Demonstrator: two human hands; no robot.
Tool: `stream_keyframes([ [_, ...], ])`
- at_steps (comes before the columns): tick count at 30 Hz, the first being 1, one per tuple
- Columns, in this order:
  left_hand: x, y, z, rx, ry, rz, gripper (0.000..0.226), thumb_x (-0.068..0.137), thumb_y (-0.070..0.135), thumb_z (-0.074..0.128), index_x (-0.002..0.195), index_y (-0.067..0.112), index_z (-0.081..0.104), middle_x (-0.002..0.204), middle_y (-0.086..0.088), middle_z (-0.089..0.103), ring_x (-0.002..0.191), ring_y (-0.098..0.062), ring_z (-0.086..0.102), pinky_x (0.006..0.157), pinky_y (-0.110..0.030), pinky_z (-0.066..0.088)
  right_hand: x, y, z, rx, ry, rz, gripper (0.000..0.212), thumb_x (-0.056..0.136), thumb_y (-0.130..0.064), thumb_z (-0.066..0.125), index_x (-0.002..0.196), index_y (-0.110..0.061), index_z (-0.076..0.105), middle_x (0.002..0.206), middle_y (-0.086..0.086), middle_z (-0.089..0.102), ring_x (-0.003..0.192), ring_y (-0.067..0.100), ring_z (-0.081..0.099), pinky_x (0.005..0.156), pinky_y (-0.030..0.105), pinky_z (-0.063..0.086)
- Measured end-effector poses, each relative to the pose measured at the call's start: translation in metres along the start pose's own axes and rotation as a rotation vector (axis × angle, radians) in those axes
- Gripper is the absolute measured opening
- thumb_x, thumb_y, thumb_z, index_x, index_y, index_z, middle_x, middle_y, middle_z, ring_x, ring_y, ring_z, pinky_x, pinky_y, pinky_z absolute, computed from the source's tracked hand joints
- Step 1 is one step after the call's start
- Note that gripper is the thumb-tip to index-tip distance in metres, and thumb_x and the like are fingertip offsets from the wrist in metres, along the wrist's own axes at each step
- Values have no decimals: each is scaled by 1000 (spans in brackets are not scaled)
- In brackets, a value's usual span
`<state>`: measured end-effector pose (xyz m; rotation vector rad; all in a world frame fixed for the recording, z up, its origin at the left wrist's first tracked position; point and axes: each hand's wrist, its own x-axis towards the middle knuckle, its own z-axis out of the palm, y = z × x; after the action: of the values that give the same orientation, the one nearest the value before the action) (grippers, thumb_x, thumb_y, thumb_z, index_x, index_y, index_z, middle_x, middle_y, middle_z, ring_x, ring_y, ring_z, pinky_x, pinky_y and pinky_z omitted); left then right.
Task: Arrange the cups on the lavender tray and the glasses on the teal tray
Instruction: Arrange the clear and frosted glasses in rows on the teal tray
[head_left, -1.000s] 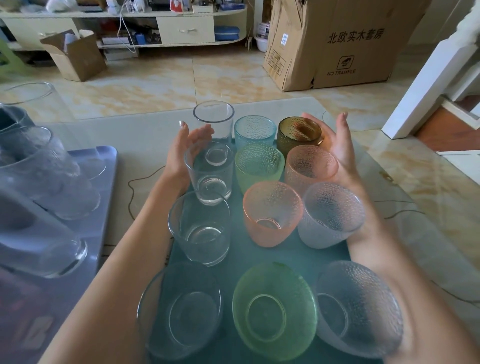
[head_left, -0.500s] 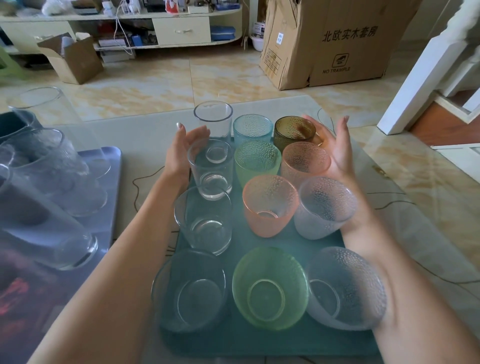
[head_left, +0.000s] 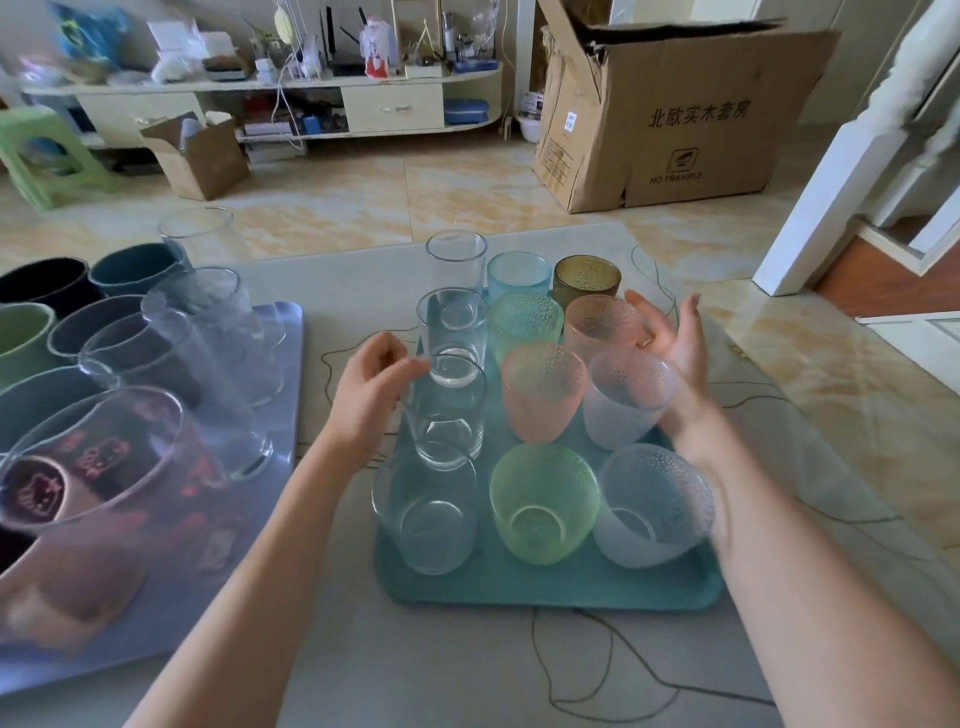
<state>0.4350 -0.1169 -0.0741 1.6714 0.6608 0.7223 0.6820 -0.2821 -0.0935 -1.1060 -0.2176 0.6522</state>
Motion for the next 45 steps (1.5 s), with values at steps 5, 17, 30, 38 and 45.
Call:
stream_keyframes([
  [5,2,5,4,71,26,-10,26,55,18,54,60,0,37,56,-8,32,51,-17,23,49,-28,19,-9,-1,4,64,-47,44,61,93,-63,19,114,-21,59,131,16,56,122,32,53,99,44,43],
  [17,14,3,13,72,82,37,21,61,10,50,54,8,30,53,-5,25,55,-17,22,51,-30,19,-9,1,7,137,-32,61,63,94,-62,21,116,-17,59,111,10,65,108,27,60,78,34,56],
  [30,18,-1,28,-73,208,26,26,64,11,56,62,-9,39,57,-10,33,53,-17,25,48,-26,20,-10,2,7,209,3,39,63,93,-63,22,113,-17,59,104,8,62,106,26,57,86,40,49],
  [38,-13,0,12,-165,178,-91,31,88,17,57,61,14,42,57,-5,41,37,-7,33,36,-14,24,-16,2,8,213,2,54,64,94,-62,22,115,-14,59,114,11,62,126,31,50,96,42,44],
  [45,-21,14,17,-6,104,-184,22,87,37,59,101,21,58,87,3,57,64,-11,50,50,-20,41,-44,-1,6,150,24,121,67,93,-65,18,98,-24,71,135,15,54,105,30,60,85,40,48],
])
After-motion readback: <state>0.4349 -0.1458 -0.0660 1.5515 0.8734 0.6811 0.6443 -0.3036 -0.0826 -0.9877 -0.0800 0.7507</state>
